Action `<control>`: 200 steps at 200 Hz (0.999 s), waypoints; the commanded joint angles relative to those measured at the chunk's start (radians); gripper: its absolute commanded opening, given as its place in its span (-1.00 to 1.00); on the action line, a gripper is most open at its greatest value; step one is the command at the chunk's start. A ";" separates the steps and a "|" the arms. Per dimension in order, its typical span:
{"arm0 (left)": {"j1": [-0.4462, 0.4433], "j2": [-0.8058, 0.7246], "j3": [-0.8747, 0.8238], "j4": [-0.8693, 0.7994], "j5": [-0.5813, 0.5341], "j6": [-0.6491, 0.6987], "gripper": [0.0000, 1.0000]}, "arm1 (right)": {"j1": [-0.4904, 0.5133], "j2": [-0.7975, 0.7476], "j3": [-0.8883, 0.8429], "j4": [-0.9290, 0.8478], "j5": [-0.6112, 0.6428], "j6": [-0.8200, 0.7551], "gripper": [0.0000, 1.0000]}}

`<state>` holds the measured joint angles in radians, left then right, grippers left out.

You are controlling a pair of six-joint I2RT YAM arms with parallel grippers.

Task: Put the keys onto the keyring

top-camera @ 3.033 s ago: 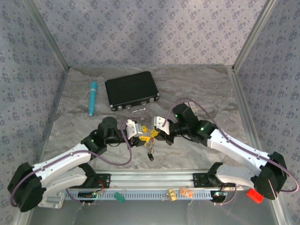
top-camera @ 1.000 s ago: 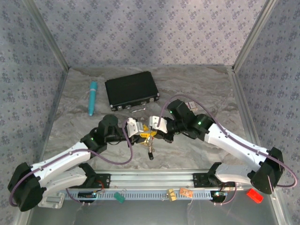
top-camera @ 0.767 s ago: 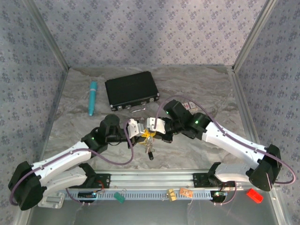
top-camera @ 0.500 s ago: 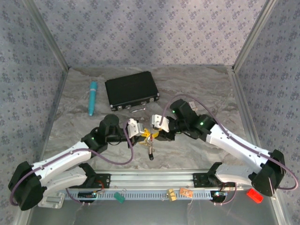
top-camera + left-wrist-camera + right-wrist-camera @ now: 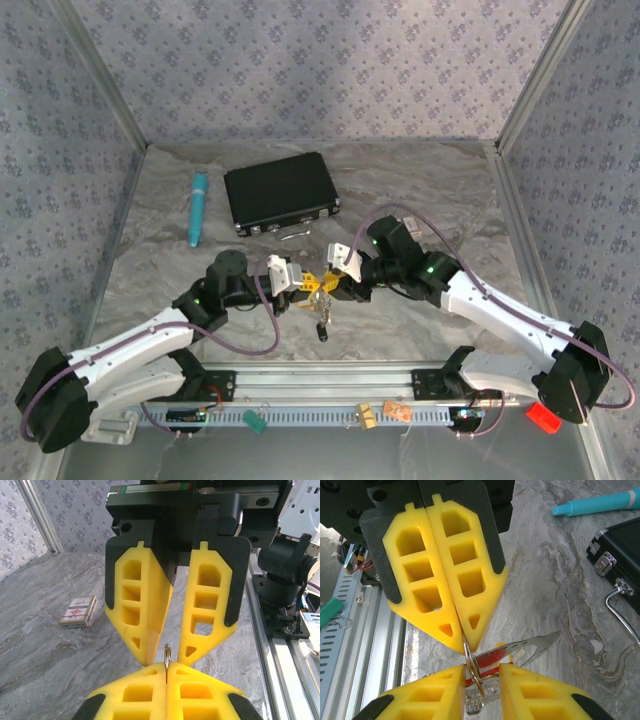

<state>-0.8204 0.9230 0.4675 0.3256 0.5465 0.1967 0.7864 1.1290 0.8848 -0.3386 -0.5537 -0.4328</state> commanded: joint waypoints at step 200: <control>-0.003 0.049 0.139 -0.205 0.019 0.110 -0.61 | 0.095 0.116 0.273 -0.352 0.163 -0.221 -1.00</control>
<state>-0.8192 0.9638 0.5739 0.1287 0.5243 0.2909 0.8665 1.2346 1.1080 -0.6670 -0.3958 -0.6266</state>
